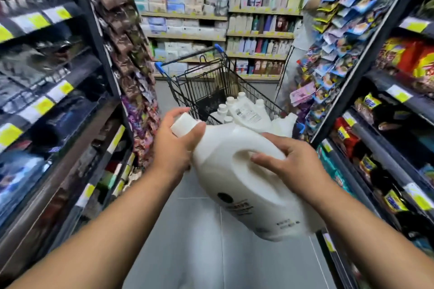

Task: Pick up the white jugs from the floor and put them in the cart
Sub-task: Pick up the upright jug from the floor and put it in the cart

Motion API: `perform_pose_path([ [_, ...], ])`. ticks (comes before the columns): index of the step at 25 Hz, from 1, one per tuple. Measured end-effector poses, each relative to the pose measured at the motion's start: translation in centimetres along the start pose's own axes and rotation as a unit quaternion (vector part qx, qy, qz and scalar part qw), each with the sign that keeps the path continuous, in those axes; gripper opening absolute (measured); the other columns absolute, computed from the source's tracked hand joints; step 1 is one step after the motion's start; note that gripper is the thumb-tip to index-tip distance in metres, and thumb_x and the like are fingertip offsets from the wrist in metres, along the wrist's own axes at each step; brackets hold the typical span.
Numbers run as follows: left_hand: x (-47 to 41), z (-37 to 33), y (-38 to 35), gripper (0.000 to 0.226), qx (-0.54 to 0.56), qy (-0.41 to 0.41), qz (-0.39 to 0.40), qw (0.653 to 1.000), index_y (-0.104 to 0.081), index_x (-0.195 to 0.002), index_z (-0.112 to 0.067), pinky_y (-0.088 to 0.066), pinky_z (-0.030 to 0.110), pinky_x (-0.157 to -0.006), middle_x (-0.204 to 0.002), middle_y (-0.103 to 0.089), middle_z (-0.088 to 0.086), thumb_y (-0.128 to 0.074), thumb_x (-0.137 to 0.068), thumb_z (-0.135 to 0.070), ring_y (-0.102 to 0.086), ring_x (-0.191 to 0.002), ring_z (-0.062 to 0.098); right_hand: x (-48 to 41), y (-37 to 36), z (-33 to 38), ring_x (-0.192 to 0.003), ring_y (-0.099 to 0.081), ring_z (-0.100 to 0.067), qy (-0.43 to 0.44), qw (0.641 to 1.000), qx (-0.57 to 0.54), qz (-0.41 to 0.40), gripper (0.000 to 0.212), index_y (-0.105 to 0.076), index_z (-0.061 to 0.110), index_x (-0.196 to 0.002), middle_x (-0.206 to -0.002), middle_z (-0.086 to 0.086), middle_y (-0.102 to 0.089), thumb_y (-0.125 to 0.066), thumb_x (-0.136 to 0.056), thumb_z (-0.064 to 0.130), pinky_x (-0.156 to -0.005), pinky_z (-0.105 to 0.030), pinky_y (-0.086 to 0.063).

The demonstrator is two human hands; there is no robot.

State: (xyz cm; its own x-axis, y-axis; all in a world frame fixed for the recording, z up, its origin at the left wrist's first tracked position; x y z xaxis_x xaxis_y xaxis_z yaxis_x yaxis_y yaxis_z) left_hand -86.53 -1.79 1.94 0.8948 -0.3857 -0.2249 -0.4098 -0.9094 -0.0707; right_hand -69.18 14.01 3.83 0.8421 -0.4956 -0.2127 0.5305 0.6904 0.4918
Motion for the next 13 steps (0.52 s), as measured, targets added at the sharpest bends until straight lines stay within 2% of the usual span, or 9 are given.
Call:
perform_pose_path([
  [4, -11.0, 2.5, -3.5, 0.036, -0.012, 0.0, 0.048, 0.999, -0.057, -0.111, -0.017, -0.046, 0.012, -0.055, -0.083, -0.058, -0.007, -0.074, -0.082, -0.004, -0.054, -0.058, -0.009, -9.3, 0.1, -3.4, -0.084, -0.059, 0.019, -0.034, 0.998, -0.005, -0.055, 0.037, -0.072, 0.035, -0.108, -0.096, 0.028, -0.071, -0.081, -0.073, 0.03, -0.076, -0.007, -0.044],
  [7, -18.8, 4.3, -6.6, 0.037, -0.018, 0.012, 0.082, 0.996, -0.058, -0.111, -0.016, -0.046, 0.013, -0.055, -0.082, -0.058, -0.006, -0.074, -0.081, -0.003, -0.054, -0.057, -0.007, -15.8, 0.8, -5.7, -0.086, -0.057, 0.024, -0.048, 0.995, -0.004, -0.084, 0.039, -0.07, 0.042, -0.107, -0.091, 0.039, -0.066, -0.082, -0.072, 0.029, -0.076, -0.001, -0.04],
  [9, -23.6, 6.1, -8.6, 0.035, -0.017, 0.02, 0.094, 0.995, -0.059, -0.108, -0.019, -0.047, 0.015, -0.054, -0.083, -0.059, -0.003, -0.075, -0.08, -0.005, -0.053, -0.057, -0.005, -20.4, 1.2, -7.5, -0.086, -0.057, 0.024, -0.05, 0.995, -0.001, -0.085, 0.039, -0.066, 0.048, -0.102, -0.087, 0.045, -0.062, -0.082, -0.073, 0.028, -0.076, -0.001, -0.04],
  [11, -27.7, 8.0, -10.3, 0.035, -0.015, 0.023, 0.102, 0.994, -0.059, -0.105, -0.025, -0.047, 0.016, -0.055, -0.085, -0.06, -0.001, -0.076, -0.08, -0.008, -0.054, -0.058, -0.005, -24.7, 1.5, -9.6, -0.09, -0.06, 0.019, -0.049, 0.996, -0.004, -0.078, 0.037, -0.069, 0.044, -0.106, -0.096, 0.039, -0.066, -0.081, -0.074, 0.028, -0.079, -0.006, -0.044],
  [13, -31.7, 10.0, -11.4, 0.036, -0.023, 0.025, 0.091, 0.995, -0.06, -0.108, -0.025, -0.048, 0.016, -0.056, -0.087, -0.061, -0.001, -0.077, -0.08, -0.009, -0.055, -0.06, -0.005, -29.5, 1.2, -11.8, -0.093, -0.059, 0.019, -0.039, 0.997, -0.013, -0.059, 0.039, -0.068, 0.045, -0.106, -0.099, 0.04, -0.065, -0.081, -0.075, 0.026, -0.083, -0.007, -0.044],
])
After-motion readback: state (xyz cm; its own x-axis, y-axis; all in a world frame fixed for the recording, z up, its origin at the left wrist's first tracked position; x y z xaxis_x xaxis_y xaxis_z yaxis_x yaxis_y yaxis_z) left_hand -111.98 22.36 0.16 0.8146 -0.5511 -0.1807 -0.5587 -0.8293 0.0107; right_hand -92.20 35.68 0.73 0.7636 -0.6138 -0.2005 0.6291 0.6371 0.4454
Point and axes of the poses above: each hand's wrist, its own x-axis away from the middle knuckle, its own y-axis out of the back of the hand, z = x × y, the point moved 7 cm from there along -x, towards the middle knuckle
